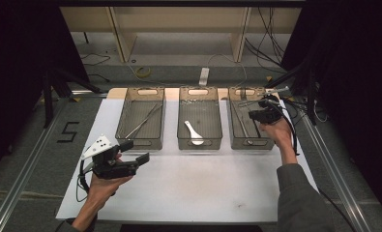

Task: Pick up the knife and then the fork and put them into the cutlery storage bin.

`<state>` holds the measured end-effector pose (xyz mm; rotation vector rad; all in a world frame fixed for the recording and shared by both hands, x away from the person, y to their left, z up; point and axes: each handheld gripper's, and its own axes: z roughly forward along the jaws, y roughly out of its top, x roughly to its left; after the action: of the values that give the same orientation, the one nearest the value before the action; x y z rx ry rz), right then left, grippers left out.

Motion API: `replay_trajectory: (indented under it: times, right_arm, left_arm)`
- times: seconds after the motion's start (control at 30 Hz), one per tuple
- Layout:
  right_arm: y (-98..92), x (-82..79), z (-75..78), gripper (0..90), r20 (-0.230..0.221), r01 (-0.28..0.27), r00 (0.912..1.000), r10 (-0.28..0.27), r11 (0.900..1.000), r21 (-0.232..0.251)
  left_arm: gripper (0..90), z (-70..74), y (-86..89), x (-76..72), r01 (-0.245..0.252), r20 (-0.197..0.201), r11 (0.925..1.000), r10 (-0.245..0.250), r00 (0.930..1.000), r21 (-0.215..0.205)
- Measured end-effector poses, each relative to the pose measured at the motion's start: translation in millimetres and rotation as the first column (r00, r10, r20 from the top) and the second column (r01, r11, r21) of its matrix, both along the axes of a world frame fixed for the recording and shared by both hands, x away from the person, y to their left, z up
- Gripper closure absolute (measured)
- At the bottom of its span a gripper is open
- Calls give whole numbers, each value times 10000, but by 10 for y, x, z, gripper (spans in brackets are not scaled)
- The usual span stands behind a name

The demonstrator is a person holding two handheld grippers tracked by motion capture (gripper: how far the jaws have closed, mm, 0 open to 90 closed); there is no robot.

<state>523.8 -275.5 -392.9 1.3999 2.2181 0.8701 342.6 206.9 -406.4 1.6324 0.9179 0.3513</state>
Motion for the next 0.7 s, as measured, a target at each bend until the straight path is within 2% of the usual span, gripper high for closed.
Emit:
replay_trajectory:
  times: [0.53,0.7]
  right_arm:
    - [26,27,-118,845,-354,185,9992,-189,9998,-117]
    - [5,36,-208,819,-752,511,9958,-526,9985,-209]
  left_arm:
    - [157,2,4,-8,19,48,10000,-20,10000,52]
    - [157,4,0,-11,31,53,10000,-31,10000,61]
